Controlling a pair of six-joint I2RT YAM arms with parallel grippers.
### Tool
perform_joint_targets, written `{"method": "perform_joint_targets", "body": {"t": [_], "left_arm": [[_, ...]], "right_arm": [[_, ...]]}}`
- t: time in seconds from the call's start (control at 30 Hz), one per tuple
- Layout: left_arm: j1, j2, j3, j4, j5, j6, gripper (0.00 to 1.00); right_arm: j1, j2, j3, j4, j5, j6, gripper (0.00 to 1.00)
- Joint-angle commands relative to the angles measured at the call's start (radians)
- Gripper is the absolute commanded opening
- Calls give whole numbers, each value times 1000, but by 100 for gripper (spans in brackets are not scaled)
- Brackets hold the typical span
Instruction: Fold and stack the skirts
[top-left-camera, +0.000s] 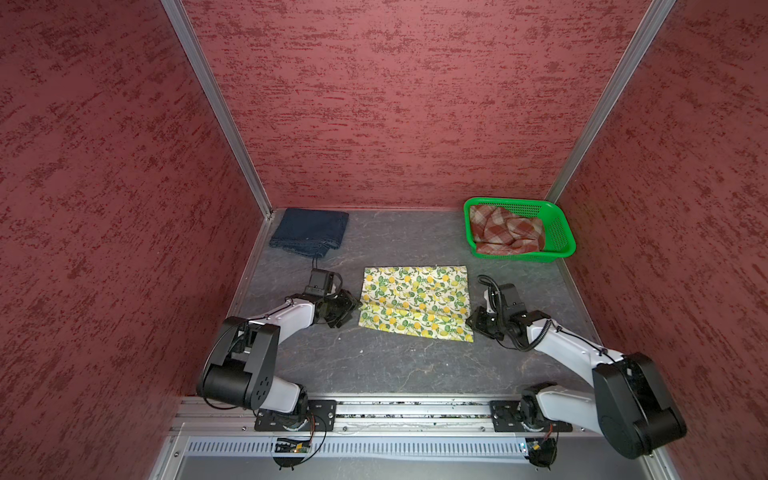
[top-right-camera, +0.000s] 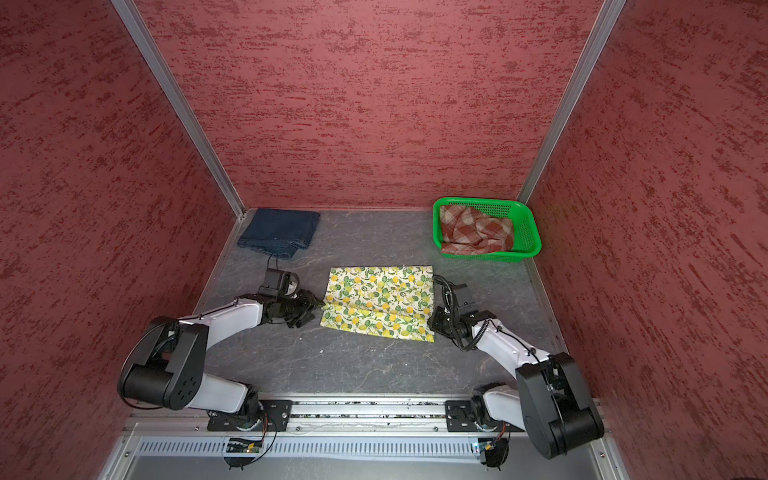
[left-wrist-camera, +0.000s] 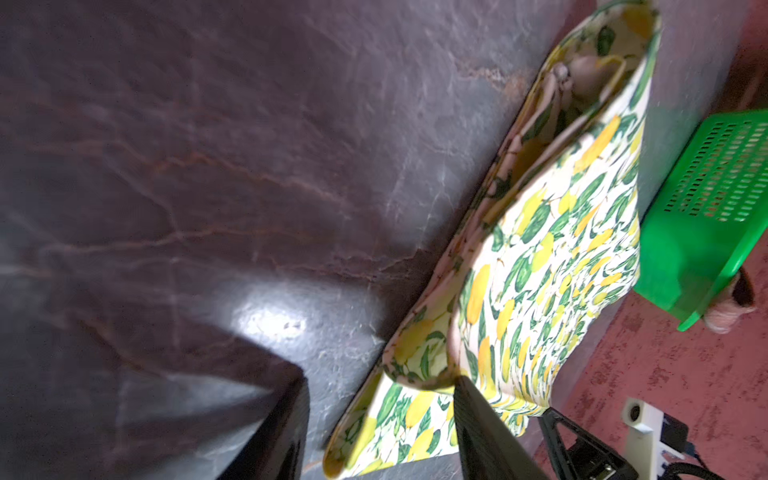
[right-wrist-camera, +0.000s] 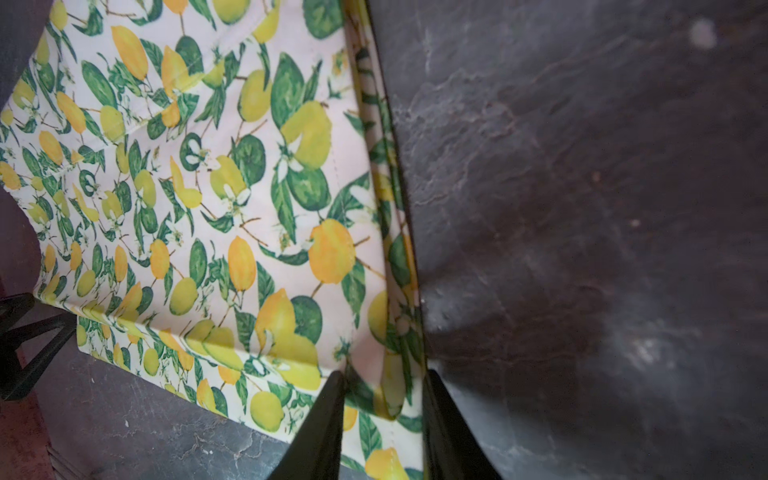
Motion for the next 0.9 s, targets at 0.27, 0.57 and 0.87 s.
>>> {"method": "perform_joint_targets", "body": {"t": [0.27, 0.57, 0.87], "left_arm": [[28, 44, -20, 93, 113, -179, 45], [28, 53, 20, 74, 103, -185, 37], [1, 70, 55, 68, 77, -178, 3]], "right_arm": [[1, -35, -17, -6, 22, 2, 34], [0, -51, -23, -14, 39, -12, 33], [2, -79, -20, -54, 53, -23, 34]]}}
